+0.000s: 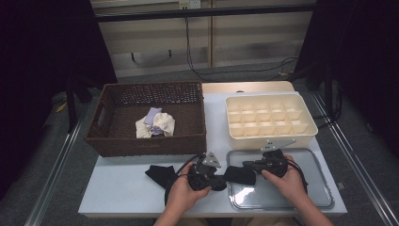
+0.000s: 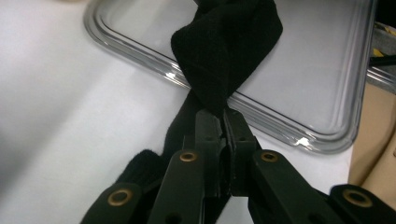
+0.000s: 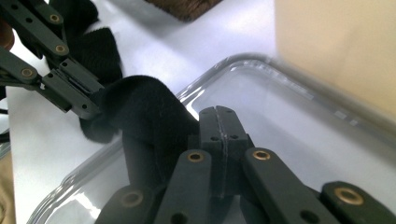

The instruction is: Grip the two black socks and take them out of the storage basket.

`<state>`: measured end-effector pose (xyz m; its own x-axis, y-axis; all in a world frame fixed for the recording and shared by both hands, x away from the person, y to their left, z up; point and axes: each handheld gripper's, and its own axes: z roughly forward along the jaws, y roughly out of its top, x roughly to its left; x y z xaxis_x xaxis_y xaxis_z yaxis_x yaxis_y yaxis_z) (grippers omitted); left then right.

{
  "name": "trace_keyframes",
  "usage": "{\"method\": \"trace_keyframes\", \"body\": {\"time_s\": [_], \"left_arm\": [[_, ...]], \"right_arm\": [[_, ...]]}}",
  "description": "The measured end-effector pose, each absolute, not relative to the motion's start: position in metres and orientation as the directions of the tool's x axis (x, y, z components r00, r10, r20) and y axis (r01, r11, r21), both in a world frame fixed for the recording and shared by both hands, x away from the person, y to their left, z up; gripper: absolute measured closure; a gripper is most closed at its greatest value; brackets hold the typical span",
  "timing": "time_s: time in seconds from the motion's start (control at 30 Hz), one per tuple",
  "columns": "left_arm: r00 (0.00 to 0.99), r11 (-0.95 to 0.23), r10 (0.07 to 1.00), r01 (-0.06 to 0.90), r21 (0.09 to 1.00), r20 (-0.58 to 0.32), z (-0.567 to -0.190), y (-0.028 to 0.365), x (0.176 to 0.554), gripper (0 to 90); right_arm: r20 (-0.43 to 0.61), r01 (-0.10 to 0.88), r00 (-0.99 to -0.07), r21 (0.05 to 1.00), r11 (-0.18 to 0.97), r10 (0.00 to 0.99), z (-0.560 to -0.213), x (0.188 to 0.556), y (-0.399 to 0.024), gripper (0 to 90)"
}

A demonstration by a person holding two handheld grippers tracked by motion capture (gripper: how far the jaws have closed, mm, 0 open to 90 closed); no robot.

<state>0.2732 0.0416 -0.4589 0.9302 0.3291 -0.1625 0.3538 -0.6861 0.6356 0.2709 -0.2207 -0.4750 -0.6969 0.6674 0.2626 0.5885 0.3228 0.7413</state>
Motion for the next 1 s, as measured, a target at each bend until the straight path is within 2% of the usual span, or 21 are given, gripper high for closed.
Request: {"method": "trace_keyframes", "body": {"time_s": [0.13, 0.2, 0.23, 0.3, 0.37, 0.43, 0.53, 0.57, 0.6, 0.67, 0.7, 0.9, 1.0], "left_arm": [[0.919, -0.659, 0.359, 0.373, 0.653, -0.163, -0.454, 0.040, 0.280, 86.3], [0.927, -0.681, 0.344, 0.356, 0.640, -0.149, -0.453, 0.040, 0.281, 86.3], [0.929, -0.686, 0.339, 0.352, 0.637, -0.148, -0.454, 0.039, 0.280, 86.3], [0.930, -0.690, 0.331, 0.353, 0.632, -0.159, -0.458, 0.039, 0.277, 86.3], [0.930, -0.693, 0.325, 0.358, 0.625, -0.172, -0.464, 0.039, 0.274, 86.3], [0.924, -0.677, 0.334, 0.371, 0.636, -0.184, -0.466, 0.041, 0.272, 86.2], [0.926, -0.686, 0.330, 0.367, 0.628, -0.181, -0.465, 0.042, 0.272, 85.9], [0.925, -0.685, 0.334, 0.369, 0.628, -0.179, -0.465, 0.042, 0.271, 85.7], [0.928, -0.692, 0.330, 0.362, 0.625, -0.172, -0.465, 0.043, 0.272, 85.6], [0.918, -0.671, 0.347, 0.385, 0.634, -0.190, -0.466, 0.043, 0.271, 85.5], [0.919, -0.671, 0.347, 0.384, 0.634, -0.189, -0.466, 0.044, 0.272, 85.5], [0.901, -0.639, 0.392, 0.411, 0.650, -0.184, -0.467, 0.047, 0.281, 85.7], [0.895, -0.628, 0.415, 0.412, 0.659, -0.164, -0.464, 0.048, 0.288, 85.8]], "right_arm": [[0.256, 0.576, -0.704, 0.752, 0.321, 0.662, -0.469, 0.278, -0.219, 90.0], [0.262, 0.576, -0.703, 0.755, 0.313, 0.661, -0.466, 0.278, -0.218, 90.0], [0.255, 0.572, -0.701, 0.759, 0.311, 0.665, -0.466, 0.277, -0.219, 87.2], [0.219, 0.566, -0.685, 0.760, 0.319, 0.695, -0.468, 0.272, -0.219, 72.9], [0.189, 0.563, -0.685, 0.750, 0.347, 0.703, -0.471, 0.267, -0.220, 69.6], [0.206, 0.581, -0.676, 0.740, 0.339, 0.707, -0.476, 0.263, -0.223, 64.9], [0.211, 0.584, -0.669, 0.743, 0.328, 0.713, -0.479, 0.260, -0.226, 63.5], [0.206, 0.582, -0.668, 0.744, 0.329, 0.715, -0.479, 0.260, -0.226, 64.4], [0.200, 0.576, -0.678, 0.743, 0.341, 0.708, -0.479, 0.259, -0.225, 69.4], [0.213, 0.573, -0.699, 0.738, 0.357, 0.683, -0.480, 0.257, -0.221, 85.5], [0.230, 0.577, -0.709, 0.733, 0.360, 0.667, -0.481, 0.257, -0.219, 88.0], [0.229, 0.591, -0.669, 0.742, 0.318, 0.707, -0.479, 0.267, -0.214, 90.0], [0.216, 0.559, -0.668, 0.777, 0.289, 0.712, -0.472, 0.275, -0.214, 90.0]]}}
